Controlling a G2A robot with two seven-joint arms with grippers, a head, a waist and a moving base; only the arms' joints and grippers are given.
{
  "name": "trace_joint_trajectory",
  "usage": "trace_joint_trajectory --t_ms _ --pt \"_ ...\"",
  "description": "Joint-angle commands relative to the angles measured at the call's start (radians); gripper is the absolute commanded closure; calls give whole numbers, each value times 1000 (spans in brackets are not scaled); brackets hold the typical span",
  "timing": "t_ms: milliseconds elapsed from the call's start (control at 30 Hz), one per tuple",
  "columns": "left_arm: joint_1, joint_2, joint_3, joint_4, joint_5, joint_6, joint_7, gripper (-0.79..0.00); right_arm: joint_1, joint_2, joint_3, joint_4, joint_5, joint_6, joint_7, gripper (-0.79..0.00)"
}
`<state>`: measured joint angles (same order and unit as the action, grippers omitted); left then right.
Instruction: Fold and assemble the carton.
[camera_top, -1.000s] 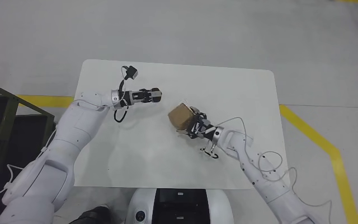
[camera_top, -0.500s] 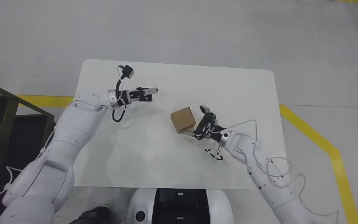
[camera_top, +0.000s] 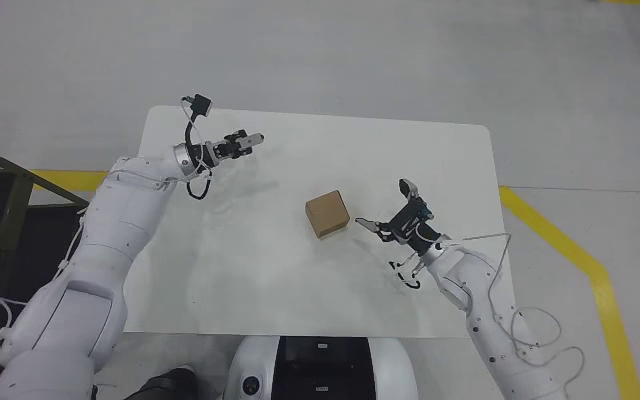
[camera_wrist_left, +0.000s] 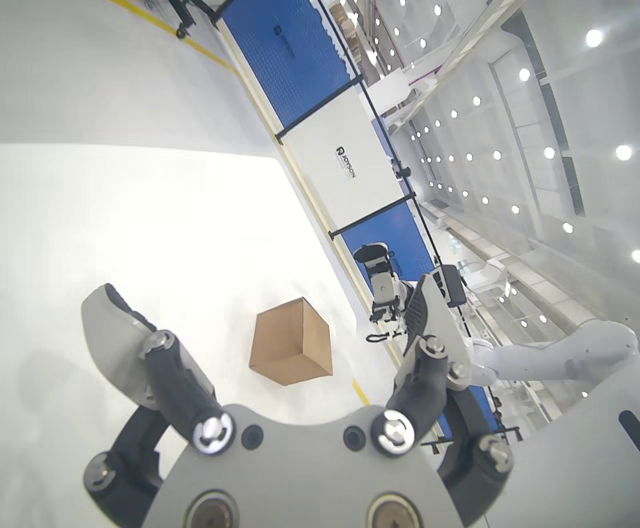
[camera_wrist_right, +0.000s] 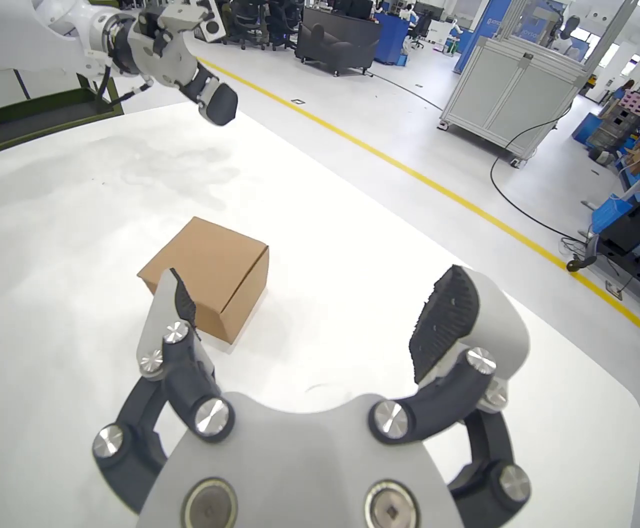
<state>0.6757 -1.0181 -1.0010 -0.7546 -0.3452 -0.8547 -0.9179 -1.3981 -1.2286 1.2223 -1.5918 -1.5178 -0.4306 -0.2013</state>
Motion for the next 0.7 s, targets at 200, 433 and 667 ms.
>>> trace_joint_trajectory --t_ms 200,433,667 --pt "18 24 -47 -33 45 -5 -3 -785 -14 1 3 -19 4 19 -5 -785" --pt "18 24 -47 -33 45 -5 -3 -785 -14 1 3 -19 4 19 -5 -784" --pt "18 24 -47 -33 44 -5 -3 -785 -14 1 3 -19 4 19 -5 -784"
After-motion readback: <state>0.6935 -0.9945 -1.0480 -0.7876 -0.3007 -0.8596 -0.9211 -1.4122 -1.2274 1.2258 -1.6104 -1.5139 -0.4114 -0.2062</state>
